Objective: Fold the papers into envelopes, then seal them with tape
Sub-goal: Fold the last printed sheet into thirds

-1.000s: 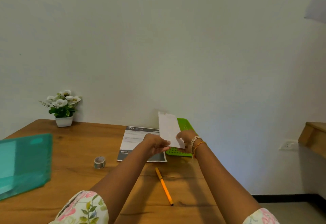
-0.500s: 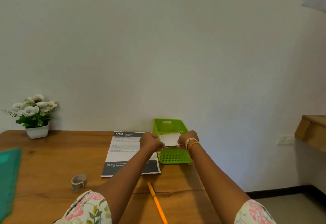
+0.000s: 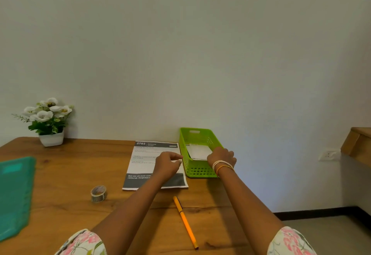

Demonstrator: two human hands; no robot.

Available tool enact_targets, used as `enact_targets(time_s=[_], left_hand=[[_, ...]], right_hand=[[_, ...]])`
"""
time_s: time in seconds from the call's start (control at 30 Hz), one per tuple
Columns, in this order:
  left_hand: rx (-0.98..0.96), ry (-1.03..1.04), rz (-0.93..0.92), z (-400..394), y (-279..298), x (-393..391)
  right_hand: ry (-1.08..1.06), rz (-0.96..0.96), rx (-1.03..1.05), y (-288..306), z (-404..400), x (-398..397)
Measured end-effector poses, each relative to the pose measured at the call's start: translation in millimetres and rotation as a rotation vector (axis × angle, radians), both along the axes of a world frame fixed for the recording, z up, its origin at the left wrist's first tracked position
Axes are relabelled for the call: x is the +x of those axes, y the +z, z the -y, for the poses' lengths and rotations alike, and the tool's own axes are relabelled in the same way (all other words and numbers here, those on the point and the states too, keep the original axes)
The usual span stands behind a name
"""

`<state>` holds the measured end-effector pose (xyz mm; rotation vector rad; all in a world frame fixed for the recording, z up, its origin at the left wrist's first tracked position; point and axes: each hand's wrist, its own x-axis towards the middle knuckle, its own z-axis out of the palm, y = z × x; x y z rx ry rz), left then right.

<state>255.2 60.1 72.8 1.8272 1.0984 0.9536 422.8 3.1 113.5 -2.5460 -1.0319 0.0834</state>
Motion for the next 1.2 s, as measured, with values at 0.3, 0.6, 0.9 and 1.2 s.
enact_targets(time_s=[0.3,0.6,0.9,1.2], left_hand=[[0.264,0.121,-0.182,37.4,-18.8,-93.6],[0.325,0.375,-0.292,43.0,-47.7,-197.8],[0.127,0.405,-0.263,24.6,-68.6,-224.4],[0.158,0.448,-0.31,-26.9,-67.9,-223.3]], right_hand=[[0.404,0.203,0.383,-46.1,31.1,-117.0],[0.636,0.098,0.139,-87.6,11.7,-191.5],[0.648,0.178,0.169,-108.6,-1.0,-203.1],[0.639,0.249,0.288,-116.7,-6.0,-205.3]])
